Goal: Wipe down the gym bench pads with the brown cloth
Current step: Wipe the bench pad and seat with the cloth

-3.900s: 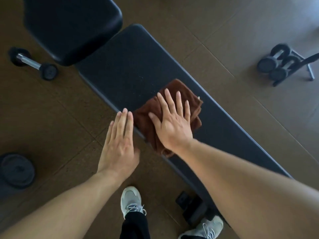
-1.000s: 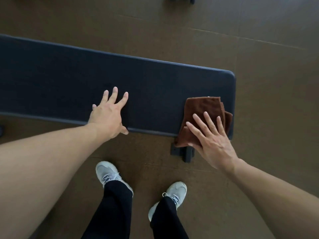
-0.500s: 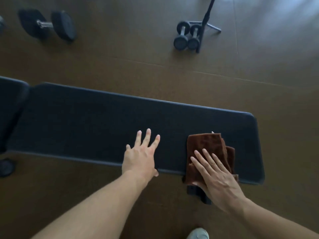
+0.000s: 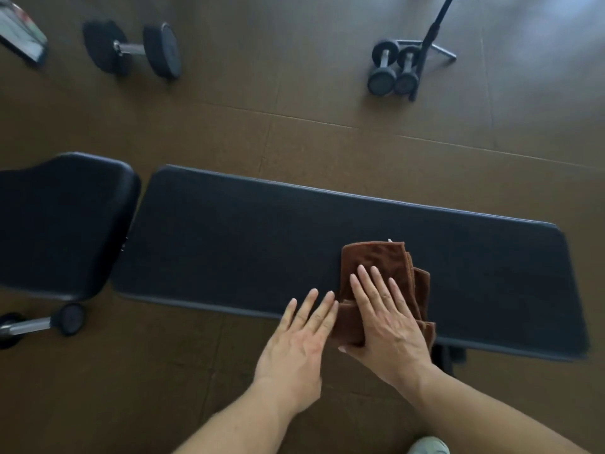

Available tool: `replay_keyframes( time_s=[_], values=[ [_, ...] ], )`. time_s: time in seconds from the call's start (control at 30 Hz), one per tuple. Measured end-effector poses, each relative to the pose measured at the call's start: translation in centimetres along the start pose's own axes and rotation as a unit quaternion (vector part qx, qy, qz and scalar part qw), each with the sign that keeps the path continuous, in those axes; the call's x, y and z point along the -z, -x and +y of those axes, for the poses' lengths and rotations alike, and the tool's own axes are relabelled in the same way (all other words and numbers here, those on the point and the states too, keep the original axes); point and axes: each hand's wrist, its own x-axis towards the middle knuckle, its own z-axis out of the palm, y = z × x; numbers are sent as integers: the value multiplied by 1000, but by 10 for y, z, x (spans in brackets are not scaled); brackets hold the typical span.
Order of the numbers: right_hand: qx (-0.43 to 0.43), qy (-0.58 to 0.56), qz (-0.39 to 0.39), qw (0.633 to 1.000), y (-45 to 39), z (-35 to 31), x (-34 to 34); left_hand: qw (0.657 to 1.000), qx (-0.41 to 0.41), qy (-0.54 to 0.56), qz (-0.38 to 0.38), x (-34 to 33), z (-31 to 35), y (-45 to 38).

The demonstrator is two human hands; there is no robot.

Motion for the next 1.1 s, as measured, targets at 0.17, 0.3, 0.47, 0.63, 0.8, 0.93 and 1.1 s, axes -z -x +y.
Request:
replay_keyframes(
  time_s=[0.17, 0.3, 0.47, 0.63, 0.8, 0.93, 1.1],
  values=[
    [-17, 16, -5, 1000, 1, -1, 0, 999, -8, 2, -49, 4, -2, -4],
    [-10, 9, -2, 1000, 0, 1, 0, 1000, 2, 4, -25, -2, 3, -7],
    [19, -8, 10, 1000, -1, 6, 3, 997, 47, 17, 56, -19, 21, -8],
    [71, -30, 23, 997, 0, 21, 3, 993, 88, -27, 79, -29, 53, -22],
    [66, -55, 8, 996, 31, 93, 9, 996, 22, -85, 6, -14, 103, -55],
    [59, -13, -5, 998, 75, 188, 17, 989, -65, -108, -75, 4, 176, -99],
    [46, 14, -43, 998, 91, 227, 14, 992, -64, -58, -90, -10, 201, -120]
  ],
)
